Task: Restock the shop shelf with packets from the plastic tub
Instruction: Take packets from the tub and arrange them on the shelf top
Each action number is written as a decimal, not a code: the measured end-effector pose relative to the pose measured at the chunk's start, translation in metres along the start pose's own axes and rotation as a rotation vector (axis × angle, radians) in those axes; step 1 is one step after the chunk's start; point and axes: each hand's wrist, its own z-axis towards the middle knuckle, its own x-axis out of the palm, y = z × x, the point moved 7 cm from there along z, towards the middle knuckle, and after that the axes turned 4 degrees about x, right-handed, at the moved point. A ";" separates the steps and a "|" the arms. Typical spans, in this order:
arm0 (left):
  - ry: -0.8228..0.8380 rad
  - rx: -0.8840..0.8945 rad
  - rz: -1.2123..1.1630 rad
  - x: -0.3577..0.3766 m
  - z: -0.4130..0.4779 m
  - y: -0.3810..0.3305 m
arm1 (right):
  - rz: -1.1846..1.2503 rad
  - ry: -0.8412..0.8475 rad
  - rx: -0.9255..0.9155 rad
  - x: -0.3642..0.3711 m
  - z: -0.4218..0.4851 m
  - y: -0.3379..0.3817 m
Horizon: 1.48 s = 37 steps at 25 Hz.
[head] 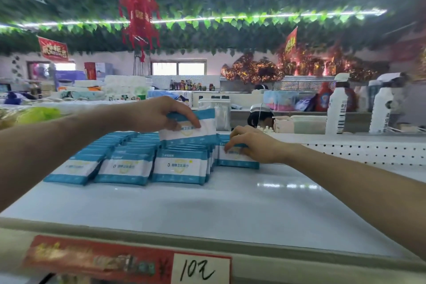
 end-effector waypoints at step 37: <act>-0.079 -0.159 0.557 -0.024 -0.098 0.054 | 0.046 -0.162 0.007 -0.061 0.040 0.173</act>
